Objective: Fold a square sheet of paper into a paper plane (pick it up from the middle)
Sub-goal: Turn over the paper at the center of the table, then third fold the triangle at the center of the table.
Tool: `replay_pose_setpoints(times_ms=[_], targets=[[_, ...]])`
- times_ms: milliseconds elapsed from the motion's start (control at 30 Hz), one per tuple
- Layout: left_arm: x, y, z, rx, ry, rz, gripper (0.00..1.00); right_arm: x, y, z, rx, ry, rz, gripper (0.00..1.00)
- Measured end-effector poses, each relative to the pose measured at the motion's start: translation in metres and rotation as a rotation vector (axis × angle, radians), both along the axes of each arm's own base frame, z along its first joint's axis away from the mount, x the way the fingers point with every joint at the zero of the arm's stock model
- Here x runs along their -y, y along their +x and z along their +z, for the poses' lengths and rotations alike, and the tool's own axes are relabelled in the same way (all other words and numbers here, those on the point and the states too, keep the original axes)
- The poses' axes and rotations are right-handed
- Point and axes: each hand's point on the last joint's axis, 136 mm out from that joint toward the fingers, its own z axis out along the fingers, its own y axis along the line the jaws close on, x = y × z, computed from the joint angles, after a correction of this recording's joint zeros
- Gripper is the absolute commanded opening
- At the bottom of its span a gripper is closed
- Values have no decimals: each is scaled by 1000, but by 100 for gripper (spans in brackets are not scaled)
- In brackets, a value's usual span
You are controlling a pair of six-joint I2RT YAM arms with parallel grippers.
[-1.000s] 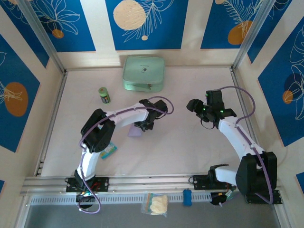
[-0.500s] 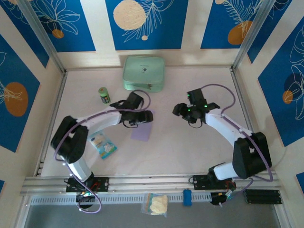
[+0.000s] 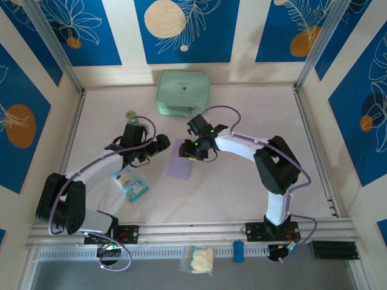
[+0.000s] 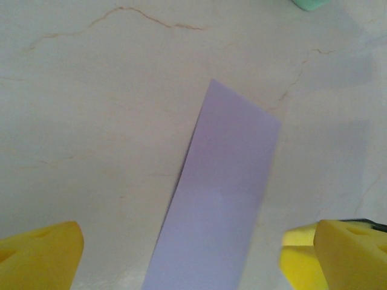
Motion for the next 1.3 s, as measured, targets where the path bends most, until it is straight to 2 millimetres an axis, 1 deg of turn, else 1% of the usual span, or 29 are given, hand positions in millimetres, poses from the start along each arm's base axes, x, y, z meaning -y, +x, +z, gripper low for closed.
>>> replay_pose_setpoints(times_ms=[67, 133, 300, 400, 467, 567, 700, 800, 900, 967, 1033, 1167, 1300], targets=[[-5, 0, 0, 5, 4, 10, 99, -6, 0, -9, -23, -3, 33, 42], [-7, 1, 0, 5, 6, 16, 100, -8, -1, -19, -45, -14, 56, 42], [-8, 2, -3, -3, 7, 19, 100, -4, -10, -44, -88, -67, 145, 40], [-8, 1, -11, -26, 11, 15, 100, -1, -8, -43, -56, -96, 222, 40], [-6, 0, -15, -42, 7, 7, 99, 6, -8, -45, -33, -127, 283, 40], [-3, -1, -18, -59, -6, -8, 99, 18, -6, -46, 0, -159, 370, 40], [2, -4, -22, -82, -26, -28, 100, 26, -3, -44, 32, -170, 439, 41], [6, -7, -22, -92, -47, -44, 100, 27, -2, -36, 36, -158, 411, 42], [11, -10, -22, -104, -83, -56, 100, 28, -3, -19, 39, -128, 314, 43], [16, -17, -26, -122, -108, -68, 100, 30, -6, -7, 30, -104, 233, 43], [20, -27, -34, -155, -126, -77, 99, 31, -9, -2, 13, -90, 166, 42], [31, -45, -43, -207, -145, -102, 94, 32, -15, -10, -41, -89, 80, 41], [46, -52, -40, -217, -169, -130, 87, 32, -16, -21, -80, -102, 50, 41]])
